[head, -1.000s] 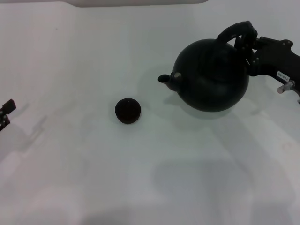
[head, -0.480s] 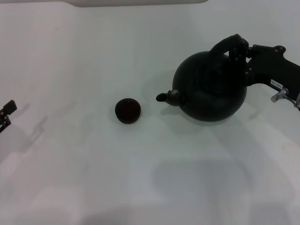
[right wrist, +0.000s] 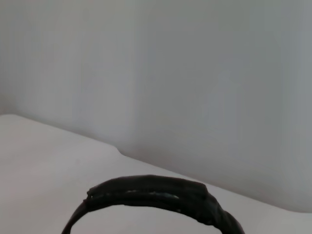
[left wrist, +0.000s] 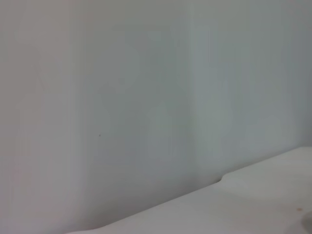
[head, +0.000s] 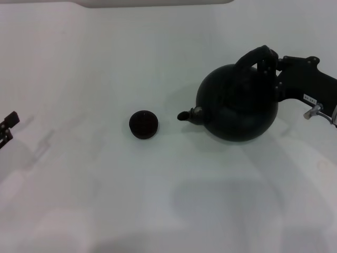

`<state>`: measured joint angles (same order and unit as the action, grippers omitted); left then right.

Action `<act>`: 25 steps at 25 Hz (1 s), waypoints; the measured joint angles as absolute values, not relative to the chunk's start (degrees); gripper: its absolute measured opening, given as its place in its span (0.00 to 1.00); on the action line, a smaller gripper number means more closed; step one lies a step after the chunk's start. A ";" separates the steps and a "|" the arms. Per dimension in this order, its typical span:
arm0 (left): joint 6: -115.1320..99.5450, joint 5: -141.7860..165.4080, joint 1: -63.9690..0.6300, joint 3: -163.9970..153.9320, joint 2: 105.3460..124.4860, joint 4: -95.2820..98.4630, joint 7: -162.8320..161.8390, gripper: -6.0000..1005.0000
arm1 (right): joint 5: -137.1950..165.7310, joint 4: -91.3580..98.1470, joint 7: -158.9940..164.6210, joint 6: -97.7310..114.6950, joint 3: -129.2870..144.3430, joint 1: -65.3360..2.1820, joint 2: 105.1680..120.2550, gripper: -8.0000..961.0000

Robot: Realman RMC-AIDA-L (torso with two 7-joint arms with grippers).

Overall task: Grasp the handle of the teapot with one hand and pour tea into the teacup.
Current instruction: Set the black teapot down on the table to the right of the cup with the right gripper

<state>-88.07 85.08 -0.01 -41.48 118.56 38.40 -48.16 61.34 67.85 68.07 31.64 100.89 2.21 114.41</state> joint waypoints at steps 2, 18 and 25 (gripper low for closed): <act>-88.07 85.08 -0.05 -41.48 118.57 38.41 -48.16 0.58 | 61.90 67.75 68.20 31.61 100.89 2.15 114.48 0.12; -88.07 85.08 -0.09 -41.48 118.56 38.41 -47.99 0.58 | 63.45 67.14 68.29 31.83 100.99 1.99 114.49 0.12; -88.07 85.08 -0.18 -41.48 118.57 38.41 -47.73 0.58 | 63.46 67.03 68.34 32.16 100.99 1.70 114.17 0.12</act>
